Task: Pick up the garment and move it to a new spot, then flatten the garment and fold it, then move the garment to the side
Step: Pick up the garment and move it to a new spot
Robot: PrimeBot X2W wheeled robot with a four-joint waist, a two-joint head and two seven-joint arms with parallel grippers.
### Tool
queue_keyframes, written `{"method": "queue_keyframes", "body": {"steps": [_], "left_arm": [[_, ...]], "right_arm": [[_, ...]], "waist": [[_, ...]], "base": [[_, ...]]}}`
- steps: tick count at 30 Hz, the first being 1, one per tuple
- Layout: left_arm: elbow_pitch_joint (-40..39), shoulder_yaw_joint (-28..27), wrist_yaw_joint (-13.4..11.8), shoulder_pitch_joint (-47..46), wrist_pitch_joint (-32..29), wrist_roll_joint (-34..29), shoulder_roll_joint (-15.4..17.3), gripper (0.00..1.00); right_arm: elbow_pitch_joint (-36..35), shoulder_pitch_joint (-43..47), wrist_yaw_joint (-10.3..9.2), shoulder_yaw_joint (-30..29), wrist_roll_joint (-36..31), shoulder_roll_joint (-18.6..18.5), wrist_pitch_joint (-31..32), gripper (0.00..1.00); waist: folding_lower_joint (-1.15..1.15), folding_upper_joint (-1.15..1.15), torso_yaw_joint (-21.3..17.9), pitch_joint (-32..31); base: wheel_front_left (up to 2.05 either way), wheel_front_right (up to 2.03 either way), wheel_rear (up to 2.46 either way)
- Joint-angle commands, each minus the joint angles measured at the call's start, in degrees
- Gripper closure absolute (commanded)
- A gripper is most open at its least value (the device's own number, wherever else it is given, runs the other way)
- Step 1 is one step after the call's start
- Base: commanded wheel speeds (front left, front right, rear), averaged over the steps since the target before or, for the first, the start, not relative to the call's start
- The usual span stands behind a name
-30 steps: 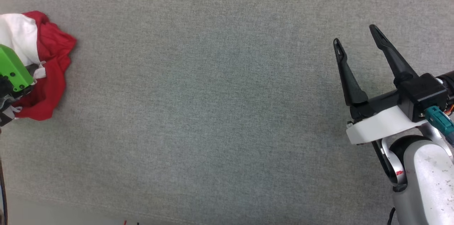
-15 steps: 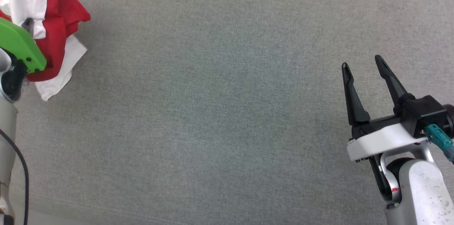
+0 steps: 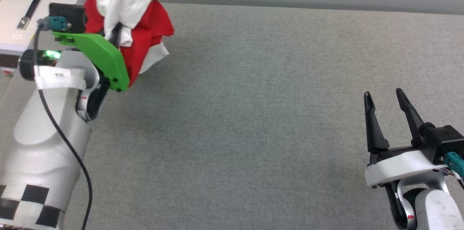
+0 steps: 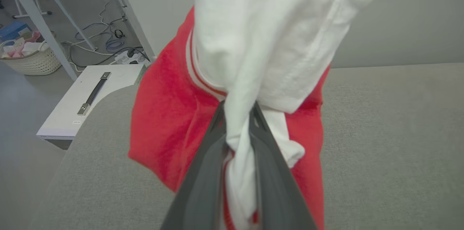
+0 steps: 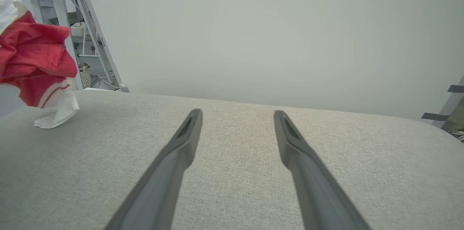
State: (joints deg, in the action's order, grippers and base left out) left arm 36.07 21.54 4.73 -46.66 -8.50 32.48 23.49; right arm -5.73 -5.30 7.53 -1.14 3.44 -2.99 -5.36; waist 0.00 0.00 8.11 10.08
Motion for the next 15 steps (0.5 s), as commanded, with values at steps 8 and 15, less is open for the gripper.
{"method": "queue_keyframes", "body": {"steps": [8, 15], "left_arm": [[-10.54, 4.42, -0.25, 6.98, -3.57, 0.05, -3.93, 1.00], [-17.27, 10.00, 0.81, 12.48, -4.33, 0.88, -8.25, 1.00]], "right_arm": [[-0.49, 1.75, -0.04, -0.41, 2.66, 0.10, 0.20, 0.00], [-1.09, 1.47, -0.04, -0.02, 4.17, 0.11, -0.17, 0.00]], "waist": [[0.00, 0.00, -9.47, -3.00], [0.00, 0.00, -15.75, -0.37]], "base": [[0.00, 0.00, 0.00], [0.00, 0.00, 0.00]]}}
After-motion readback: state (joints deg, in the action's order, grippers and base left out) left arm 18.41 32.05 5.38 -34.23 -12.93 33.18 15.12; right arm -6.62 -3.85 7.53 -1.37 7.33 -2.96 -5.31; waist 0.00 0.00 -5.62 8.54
